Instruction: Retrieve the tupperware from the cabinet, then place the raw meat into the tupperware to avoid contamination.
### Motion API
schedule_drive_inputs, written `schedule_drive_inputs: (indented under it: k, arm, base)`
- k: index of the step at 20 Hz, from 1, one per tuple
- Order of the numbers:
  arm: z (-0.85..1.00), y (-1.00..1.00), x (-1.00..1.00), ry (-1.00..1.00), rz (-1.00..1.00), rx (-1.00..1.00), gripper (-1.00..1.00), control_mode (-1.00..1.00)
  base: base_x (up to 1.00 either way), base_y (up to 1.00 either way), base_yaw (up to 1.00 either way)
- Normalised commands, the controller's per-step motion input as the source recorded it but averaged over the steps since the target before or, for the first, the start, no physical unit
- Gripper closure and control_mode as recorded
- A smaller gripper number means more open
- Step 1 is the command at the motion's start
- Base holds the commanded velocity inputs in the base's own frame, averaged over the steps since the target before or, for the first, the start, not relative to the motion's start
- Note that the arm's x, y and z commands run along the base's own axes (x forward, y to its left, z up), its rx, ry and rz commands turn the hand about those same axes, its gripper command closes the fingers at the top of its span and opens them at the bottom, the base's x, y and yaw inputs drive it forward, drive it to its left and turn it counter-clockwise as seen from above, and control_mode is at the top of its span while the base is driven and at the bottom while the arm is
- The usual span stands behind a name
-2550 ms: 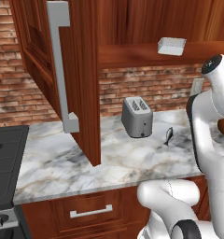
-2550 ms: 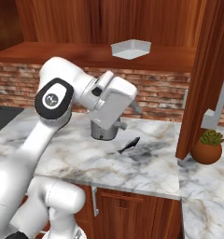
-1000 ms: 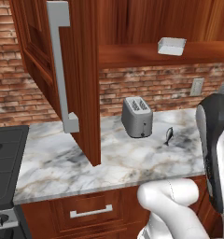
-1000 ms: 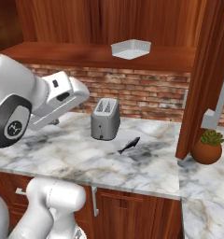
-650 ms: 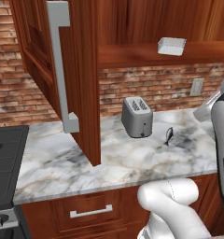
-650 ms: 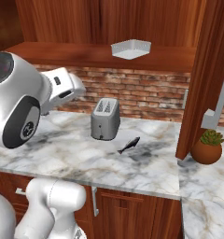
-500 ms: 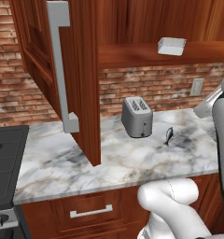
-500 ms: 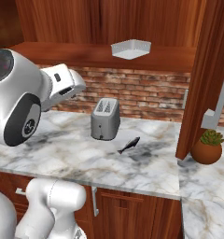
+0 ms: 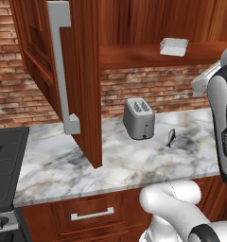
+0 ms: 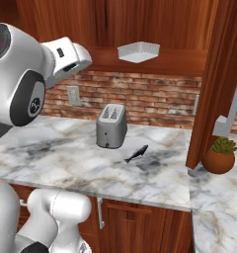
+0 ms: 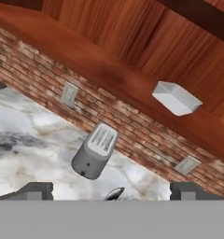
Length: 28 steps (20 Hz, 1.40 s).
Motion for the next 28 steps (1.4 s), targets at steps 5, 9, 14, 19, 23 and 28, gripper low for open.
schedule_drive_inputs:
  k: [5,9,14,19,23,28]
  arm:
    - [0.07,0.02,0.37,-0.23,0.00,0.08,-1.00,-1.00]
    - [0.02,0.02,0.70,-0.01,-0.04,0.00,-1.00,-1.00]
    - [0.03,-0.15,0.88,0.09,-0.08,-0.02,-1.00,-1.00]
    - [0.00,-0.49,1.00,0.10,-0.09,0.00,-1.00,-1.00]
    - [0.00,-0.16,1.00,0.18,0.00,0.00,-1.00,-1.00]
    - [0.00,-0.18,0.98,0.11,0.00,0.00,-1.00,-1.00]
  base:
    - [0.00,0.00,0.00]
    - [0.00,0.00,0.00]
    - [0.00,0.00,0.00]
    - [0.00,0.00,0.00]
    - [0.00,0.00,0.00]
    - [0.00,0.00,0.00]
